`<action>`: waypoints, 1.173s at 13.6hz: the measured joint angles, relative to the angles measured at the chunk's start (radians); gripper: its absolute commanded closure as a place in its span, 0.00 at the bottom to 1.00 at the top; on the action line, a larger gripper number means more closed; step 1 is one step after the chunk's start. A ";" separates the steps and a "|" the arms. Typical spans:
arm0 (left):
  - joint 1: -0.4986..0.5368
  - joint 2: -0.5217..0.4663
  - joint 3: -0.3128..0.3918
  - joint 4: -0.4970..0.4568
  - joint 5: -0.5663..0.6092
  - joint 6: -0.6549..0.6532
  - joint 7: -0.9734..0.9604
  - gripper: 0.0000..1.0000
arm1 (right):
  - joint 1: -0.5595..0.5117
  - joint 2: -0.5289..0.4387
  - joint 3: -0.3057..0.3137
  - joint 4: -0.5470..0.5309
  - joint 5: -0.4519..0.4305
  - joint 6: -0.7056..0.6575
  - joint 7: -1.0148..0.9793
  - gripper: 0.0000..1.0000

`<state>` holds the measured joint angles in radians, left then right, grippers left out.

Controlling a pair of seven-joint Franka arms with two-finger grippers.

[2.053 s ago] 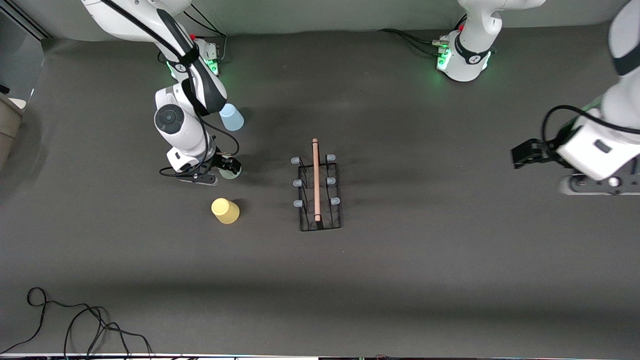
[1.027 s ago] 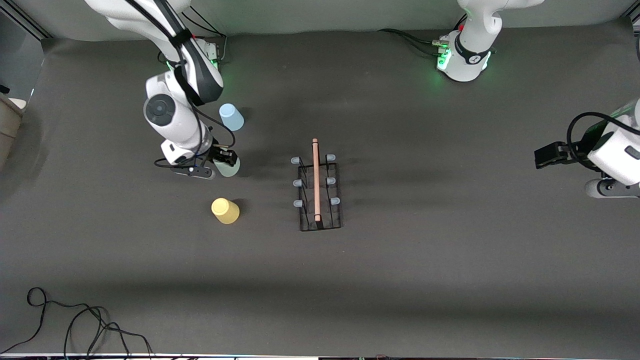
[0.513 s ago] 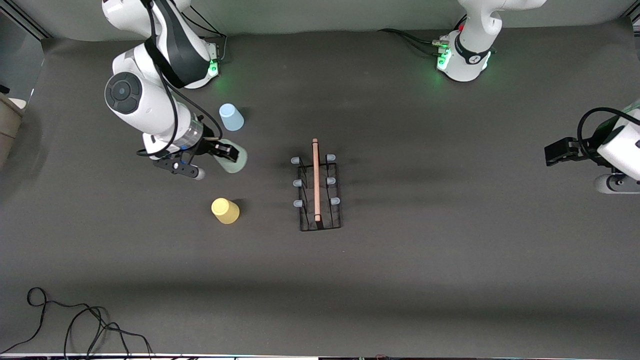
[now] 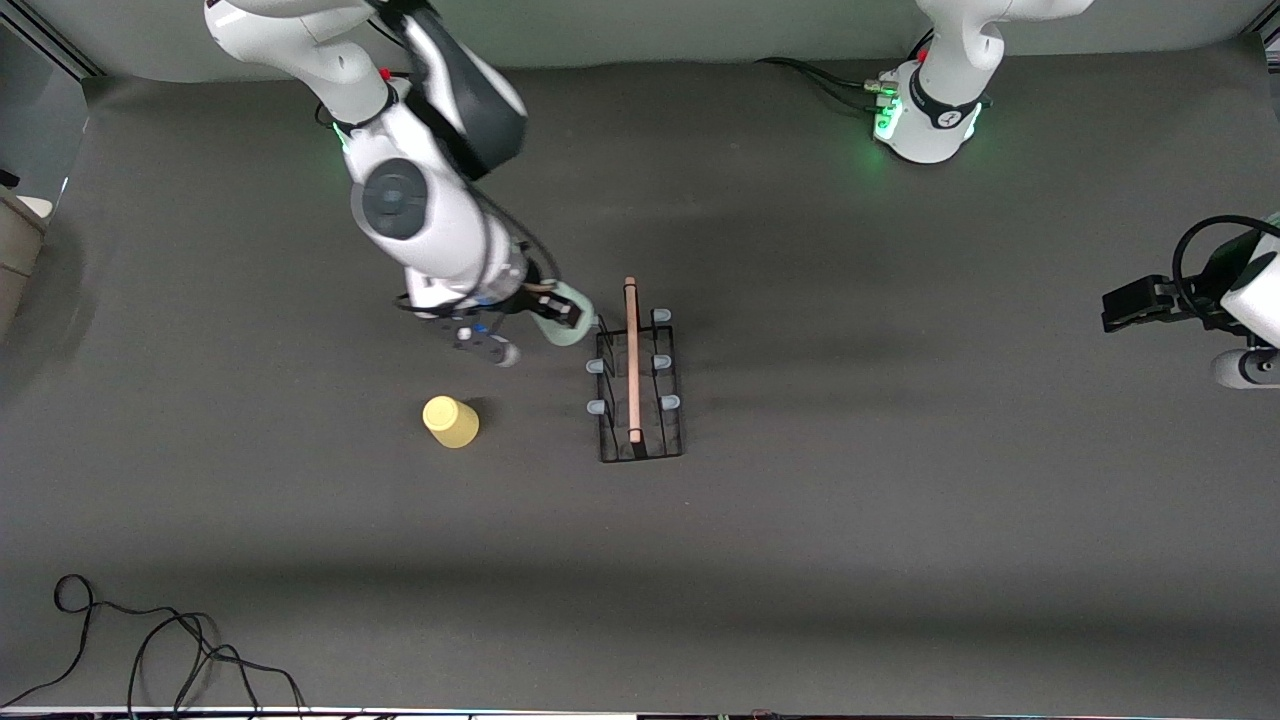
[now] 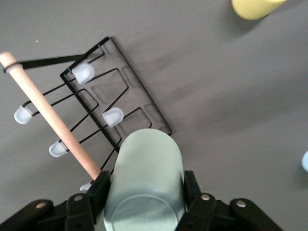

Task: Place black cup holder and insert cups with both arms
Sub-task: 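Place the pale green cup onto a rack peg with the right gripper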

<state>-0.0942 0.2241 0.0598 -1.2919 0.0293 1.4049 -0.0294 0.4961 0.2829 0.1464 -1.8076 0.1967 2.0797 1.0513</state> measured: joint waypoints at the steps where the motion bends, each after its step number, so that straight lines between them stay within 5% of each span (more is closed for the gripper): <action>1: 0.000 0.000 0.000 0.000 -0.001 0.000 0.000 0.00 | 0.023 0.020 0.000 0.003 -0.011 0.007 0.017 1.00; 3: 0.000 0.000 0.000 0.000 -0.003 0.000 0.000 0.00 | 0.047 0.046 0.000 0.002 -0.039 0.009 0.030 1.00; 4: 0.000 0.000 0.000 0.000 -0.003 0.000 0.000 0.00 | 0.048 0.054 0.000 0.000 -0.054 0.009 0.032 0.90; 6: 0.000 0.000 0.000 -0.002 -0.003 0.000 0.000 0.00 | 0.048 0.069 -0.004 -0.004 -0.064 0.009 0.032 0.21; 7: 0.000 0.000 0.000 -0.003 -0.003 0.000 0.000 0.00 | 0.048 0.075 -0.005 -0.005 -0.065 0.009 0.032 0.00; 13: 0.000 0.000 0.000 -0.006 -0.004 0.000 0.000 0.00 | 0.039 0.082 -0.012 0.007 -0.069 0.032 0.030 0.00; 16: 0.000 0.000 0.000 -0.007 -0.004 0.000 0.000 0.00 | 0.029 0.056 -0.074 0.021 -0.077 -0.009 -0.077 0.00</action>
<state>-0.0943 0.2239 0.0597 -1.2986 0.0248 1.4048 -0.0294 0.5255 0.3393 0.0727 -1.7865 0.1200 2.0705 0.9740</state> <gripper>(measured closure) 0.000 0.000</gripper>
